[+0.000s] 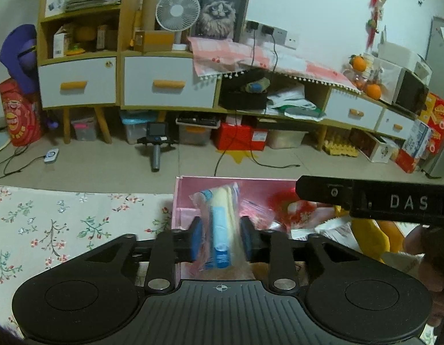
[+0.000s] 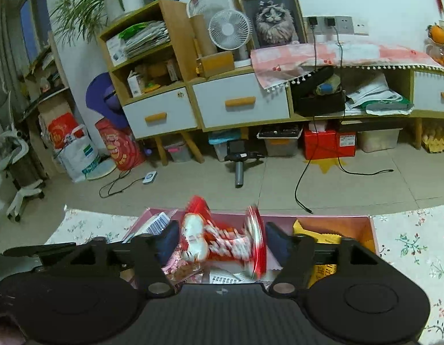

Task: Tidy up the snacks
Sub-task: 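Carry milk stick into box with left tool while right drops red candy pack there, then withdraw both tools and move left tool to white pastry pack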

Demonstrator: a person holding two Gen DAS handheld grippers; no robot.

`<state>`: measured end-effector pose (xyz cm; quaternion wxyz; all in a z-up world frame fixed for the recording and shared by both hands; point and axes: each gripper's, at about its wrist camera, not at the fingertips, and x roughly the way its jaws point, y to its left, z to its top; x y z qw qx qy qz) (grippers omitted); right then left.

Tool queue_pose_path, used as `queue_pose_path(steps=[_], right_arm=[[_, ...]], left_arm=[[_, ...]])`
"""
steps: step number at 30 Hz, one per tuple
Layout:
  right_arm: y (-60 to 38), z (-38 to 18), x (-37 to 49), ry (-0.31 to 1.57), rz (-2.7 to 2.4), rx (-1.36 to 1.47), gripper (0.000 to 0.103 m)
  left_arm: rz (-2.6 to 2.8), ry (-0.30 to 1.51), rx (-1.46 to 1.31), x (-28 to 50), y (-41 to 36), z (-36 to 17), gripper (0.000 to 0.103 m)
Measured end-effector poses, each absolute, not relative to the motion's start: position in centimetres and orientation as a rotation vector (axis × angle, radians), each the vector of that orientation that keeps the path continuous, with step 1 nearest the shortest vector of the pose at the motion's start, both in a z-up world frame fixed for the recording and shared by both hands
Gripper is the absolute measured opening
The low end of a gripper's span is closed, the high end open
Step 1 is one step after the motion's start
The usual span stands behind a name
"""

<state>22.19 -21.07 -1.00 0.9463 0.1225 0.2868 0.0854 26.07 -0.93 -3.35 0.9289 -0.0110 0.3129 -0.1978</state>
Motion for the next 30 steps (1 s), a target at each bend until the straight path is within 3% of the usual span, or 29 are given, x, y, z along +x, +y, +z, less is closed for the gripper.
queue_pose_path(steps=[11,19,30], right_arm=[[-21.4,1.7,20.1,0.61,0.146,0.224,0.055],[-20.3,3.0,17.0,0.652,0.15,0.15,0.063],[-19.2,3.6,12.5,0.704,0.136,0.089,0.071]], left_arm=[[-0.396,0.665,0.02,23.2,-0.7,-1.0,0.067],[-0.368,0.689,0.051,19.7,0.6,0.3,0.081],[-0.328,0.75,0.103,14.8,2.4,1.0,0.091]])
